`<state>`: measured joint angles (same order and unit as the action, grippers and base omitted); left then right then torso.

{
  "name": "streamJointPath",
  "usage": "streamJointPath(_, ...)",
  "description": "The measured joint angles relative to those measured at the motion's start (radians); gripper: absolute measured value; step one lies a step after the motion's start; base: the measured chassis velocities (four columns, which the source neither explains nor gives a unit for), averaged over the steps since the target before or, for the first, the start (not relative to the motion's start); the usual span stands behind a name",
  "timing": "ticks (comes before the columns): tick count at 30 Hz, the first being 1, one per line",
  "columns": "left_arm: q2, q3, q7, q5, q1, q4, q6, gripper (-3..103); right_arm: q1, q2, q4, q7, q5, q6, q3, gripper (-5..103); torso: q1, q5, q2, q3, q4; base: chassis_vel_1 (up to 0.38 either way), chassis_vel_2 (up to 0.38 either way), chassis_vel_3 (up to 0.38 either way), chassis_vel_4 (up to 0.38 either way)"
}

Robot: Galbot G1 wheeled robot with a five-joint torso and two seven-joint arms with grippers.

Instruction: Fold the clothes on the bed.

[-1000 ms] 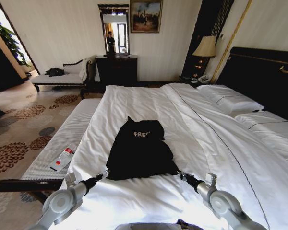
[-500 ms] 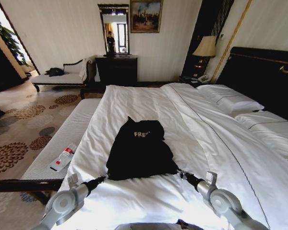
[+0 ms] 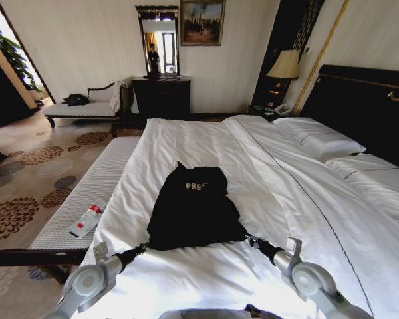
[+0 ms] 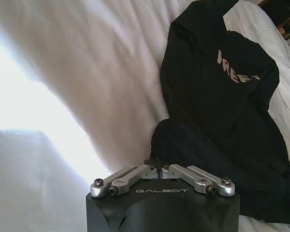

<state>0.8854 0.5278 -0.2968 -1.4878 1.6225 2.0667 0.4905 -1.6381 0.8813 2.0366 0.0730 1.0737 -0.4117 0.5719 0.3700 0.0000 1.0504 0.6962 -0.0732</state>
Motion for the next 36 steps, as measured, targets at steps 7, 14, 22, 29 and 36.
streamJointPath(7, 0.008, 0.036, -0.003, -0.001, 0.035, 0.041, -0.007, 0, -0.019, 0.004, 0.029, 0.011, 0.02, -0.007, 0.012, 1, 0.0, 0.0, 0.0, 0.0, 0.0, 0.0, 0.0, 0.0, 0.0)
streamJointPath(14, 0.06, 0.157, -0.02, -0.024, 0.124, 0.19, -0.019, 0, -0.106, 0.029, 0.149, 0.049, 0.096, -0.035, 0.069, 1, 0.0, 0.0, 0.0, 0.0, -0.0002, 0.0, 0.0, 0.0, 0.0)
streamJointPath(22, 0.108, 0.25, -0.018, -0.027, 0.238, 0.277, -0.023, 0, -0.18, 0.043, 0.213, 0.082, 0.091, -0.076, 0.097, 1, 0.0, 0.0, 0.0, 0.0, 0.0, 0.0, 0.0, 0.0, 0.0)
streamJointPath(29, 0.137, 0.363, 0.006, -0.054, 0.332, 0.316, -0.026, 0, -0.228, 0.036, 0.255, 0.167, 0.138, -0.198, 0.168, 1, 0.0, 0.0, 0.0, 0.0, 0.0, 0.0, 0.0, 0.0, 0.0)
streamJointPath(36, 0.152, 0.464, 0.018, -0.095, 0.416, 0.356, -0.027, 0, -0.241, 0.029, 0.287, 0.207, 0.195, -0.254, 0.218, 1, 0.0, 0.0001, 0.0, 0.0, 0.0, 0.0, 0.0, 0.0, 0.0)
